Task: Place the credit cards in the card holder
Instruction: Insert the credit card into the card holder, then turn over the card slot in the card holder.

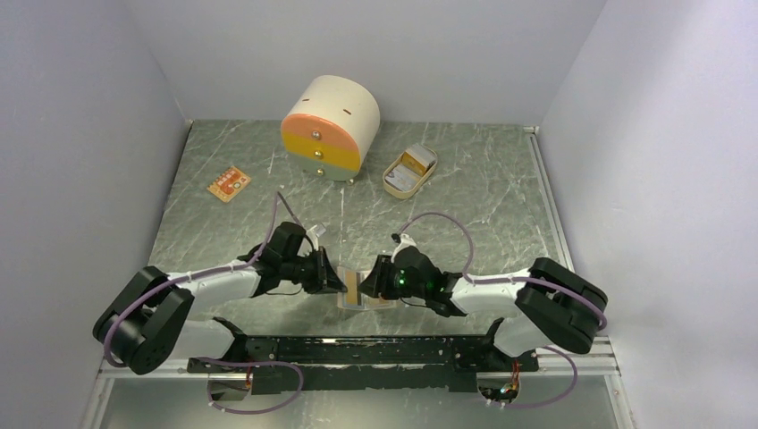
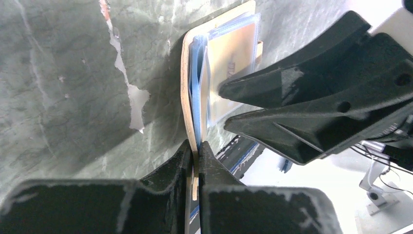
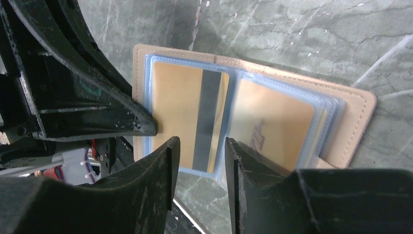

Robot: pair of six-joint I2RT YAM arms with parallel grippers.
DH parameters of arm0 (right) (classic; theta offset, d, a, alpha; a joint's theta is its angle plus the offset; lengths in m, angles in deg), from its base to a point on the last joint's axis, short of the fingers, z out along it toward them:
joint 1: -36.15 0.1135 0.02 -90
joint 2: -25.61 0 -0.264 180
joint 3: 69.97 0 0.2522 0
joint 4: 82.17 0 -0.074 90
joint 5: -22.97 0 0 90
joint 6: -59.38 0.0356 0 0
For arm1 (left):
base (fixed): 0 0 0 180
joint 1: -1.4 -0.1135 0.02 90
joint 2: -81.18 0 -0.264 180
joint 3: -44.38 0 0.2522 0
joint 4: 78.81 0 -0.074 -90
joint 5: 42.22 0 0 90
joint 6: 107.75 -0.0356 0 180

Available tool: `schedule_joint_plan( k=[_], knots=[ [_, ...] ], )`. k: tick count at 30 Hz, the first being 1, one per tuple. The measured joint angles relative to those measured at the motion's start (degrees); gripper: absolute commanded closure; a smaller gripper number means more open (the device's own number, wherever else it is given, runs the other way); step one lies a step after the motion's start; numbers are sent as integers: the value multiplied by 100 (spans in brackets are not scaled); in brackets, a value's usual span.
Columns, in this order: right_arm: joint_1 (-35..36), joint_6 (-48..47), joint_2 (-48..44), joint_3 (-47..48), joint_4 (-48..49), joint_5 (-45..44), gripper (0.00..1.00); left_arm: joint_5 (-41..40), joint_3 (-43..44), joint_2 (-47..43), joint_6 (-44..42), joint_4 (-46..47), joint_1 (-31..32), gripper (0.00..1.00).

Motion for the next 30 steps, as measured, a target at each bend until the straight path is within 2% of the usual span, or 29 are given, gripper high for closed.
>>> schedule_joint_plan(
  k=[2,4,6,8,12,18,22,28,30],
  knots=[
    [7,-76,-170,50,-260,-22,58,-74,144,-33,-125,-293,-2,91],
    [11,-149,-358,98,-511,-70,65,-166,297,-52,-258,-627,-2,91],
    [11,-229,-514,138,-697,-114,72,-245,442,-98,-389,-977,-2,87],
    [15,-310,-612,188,-874,-199,74,-291,570,-146,-496,-1259,-2,84],
    [15,-455,-627,225,-1108,-380,75,-319,776,-212,-662,-1591,-2,80],
    [15,-525,-326,223,-1060,-433,77,-175,807,-192,-697,-1569,-2,79],
    [17,-514,-120,210,-730,-356,78,-85,807,-190,-688,-1464,-2,83],
    [17,-472,-15,131,-413,-297,78,-28,804,-188,-675,-1373,-2,80],
    [17,-466,-13,120,-389,-297,78,0,802,-184,-673,-1307,0,86]
  ],
)
